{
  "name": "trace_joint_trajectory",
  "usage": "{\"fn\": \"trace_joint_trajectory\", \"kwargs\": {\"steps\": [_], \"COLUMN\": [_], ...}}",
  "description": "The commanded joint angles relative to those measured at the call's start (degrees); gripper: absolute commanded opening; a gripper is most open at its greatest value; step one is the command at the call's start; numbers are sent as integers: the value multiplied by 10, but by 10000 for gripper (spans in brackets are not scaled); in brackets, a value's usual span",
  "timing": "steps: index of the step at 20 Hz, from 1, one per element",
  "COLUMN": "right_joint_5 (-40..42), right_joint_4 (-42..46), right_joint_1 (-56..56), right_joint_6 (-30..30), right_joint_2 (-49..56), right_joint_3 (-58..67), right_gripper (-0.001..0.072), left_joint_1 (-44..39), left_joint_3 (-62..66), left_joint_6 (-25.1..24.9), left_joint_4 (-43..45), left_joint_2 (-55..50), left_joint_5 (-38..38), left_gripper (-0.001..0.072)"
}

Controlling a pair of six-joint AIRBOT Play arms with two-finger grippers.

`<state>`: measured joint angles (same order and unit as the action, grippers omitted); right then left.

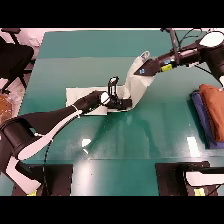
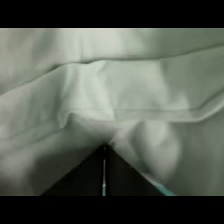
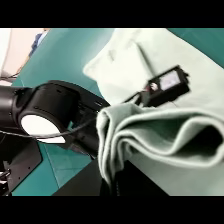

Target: Fold the shirts.

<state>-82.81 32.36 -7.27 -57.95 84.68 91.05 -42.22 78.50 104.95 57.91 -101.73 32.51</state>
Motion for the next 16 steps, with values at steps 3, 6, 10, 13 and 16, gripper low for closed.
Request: {"fn": "trace_joint_trajectory", "kwargs": {"steps": [3, 6, 10, 13, 16], "right_joint_5": [31, 53, 68, 69, 77], "right_joint_4": [-13, -14, -12, -14, -14], "right_joint_1": [-56, -63, -56, -48, -49], "right_joint_6": [-10, -16, -21, -25, -25], "right_joint_2": [-5, -5, -5, -5, -5], "right_joint_3": [0, 0, 0, 0, 0], "right_gripper": [15, 15, 15, 15, 15], "left_joint_1": [-3, -2, 23, 62, 104], "left_joint_3": [0, 0, 0, -1, -2], "left_joint_6": [-63, -134, -138, -139, -139], "left_joint_4": [-84, -91, 4, 63, 127], "left_joint_2": [-3, -2, 24, 65, 94], "left_joint_5": [-28, 9, 65, 87, 129], "left_gripper": [21, 21, 21, 21, 21]}}
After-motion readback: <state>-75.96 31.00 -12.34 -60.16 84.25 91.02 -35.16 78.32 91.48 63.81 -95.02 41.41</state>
